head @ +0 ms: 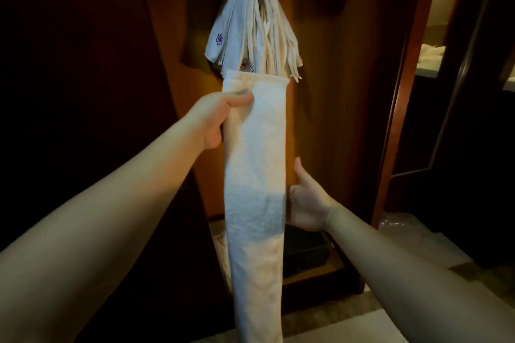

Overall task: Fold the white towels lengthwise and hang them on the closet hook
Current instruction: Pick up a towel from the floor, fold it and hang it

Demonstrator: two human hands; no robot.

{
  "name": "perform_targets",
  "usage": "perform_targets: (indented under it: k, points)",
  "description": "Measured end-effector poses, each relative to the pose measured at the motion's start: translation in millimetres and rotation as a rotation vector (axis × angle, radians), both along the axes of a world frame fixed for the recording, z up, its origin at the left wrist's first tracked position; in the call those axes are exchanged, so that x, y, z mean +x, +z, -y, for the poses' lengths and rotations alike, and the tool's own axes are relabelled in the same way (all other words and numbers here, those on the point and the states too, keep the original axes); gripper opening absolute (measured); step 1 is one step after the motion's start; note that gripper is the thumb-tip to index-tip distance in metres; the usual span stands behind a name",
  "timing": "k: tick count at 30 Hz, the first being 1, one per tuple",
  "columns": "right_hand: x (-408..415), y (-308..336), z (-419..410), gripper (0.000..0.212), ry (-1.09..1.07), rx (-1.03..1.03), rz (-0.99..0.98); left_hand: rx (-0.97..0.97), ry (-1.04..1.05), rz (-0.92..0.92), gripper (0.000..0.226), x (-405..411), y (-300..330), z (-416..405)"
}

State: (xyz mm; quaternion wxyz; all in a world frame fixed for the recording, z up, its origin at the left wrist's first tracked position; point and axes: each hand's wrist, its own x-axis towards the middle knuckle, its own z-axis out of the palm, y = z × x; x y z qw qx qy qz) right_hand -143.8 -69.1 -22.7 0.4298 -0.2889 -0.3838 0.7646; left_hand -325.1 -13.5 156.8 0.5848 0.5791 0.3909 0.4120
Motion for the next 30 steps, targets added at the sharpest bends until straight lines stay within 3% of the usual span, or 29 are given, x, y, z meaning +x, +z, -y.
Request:
perform_targets:
  k: [2, 7, 12, 14, 19, 21, 24, 27, 30]
  points:
    - [-2.4, -4.8, 3.1, 0.089, 0.015, 0.079, 0.034, -0.017, 0.042, -0.019, 0.030, -4.4, 6.5, -10.9]
    - [-17.7, 0.3, 6.1, 0.076, 0.008, 0.203, 0.401, -0.050, 0.101, -0.013, 0.025, -5.6, 19.2, -28.8]
    - [-25.6, 10.7, 10.2, 0.034, -0.003, 0.281, 0.745, -0.056, 0.176, -0.002, 0.017, -6.4, 26.7, -41.7]
    - [-21.0, 11.6, 12.7, 0.029, -0.051, 0.263, 0.676, -0.071, 0.217, 0.010, 0.008, -7.1, 25.5, -49.2]
    - [2.6, 16.4, 23.3, 0.059, 0.112, -0.027, 0.105, -0.130, 0.295, 0.059, 0.015, -5.2, 20.4, -68.8]
    - [7.5, 20.2, 29.8, 0.062, 0.214, -0.057, 0.115, -0.141, 0.309, 0.053, 0.030, -2.7, 16.0, -75.3]
    - [11.9, 23.2, 35.2, 0.086, 0.279, -0.003, 0.311, -0.164, 0.341, 0.034, 0.051, -0.3, 5.0, -84.2]
    - [12.3, 30.6, 38.7, 0.078, 0.265, 0.048, 0.442, -0.215, 0.373, 0.021, 0.055, 0.7, -6.7, -90.2]
    - [16.6, 40.7, 42.8, 0.078, 0.232, 0.074, 0.391, -0.245, 0.363, -0.012, 0.054, 2.7, -22.6, -94.0]
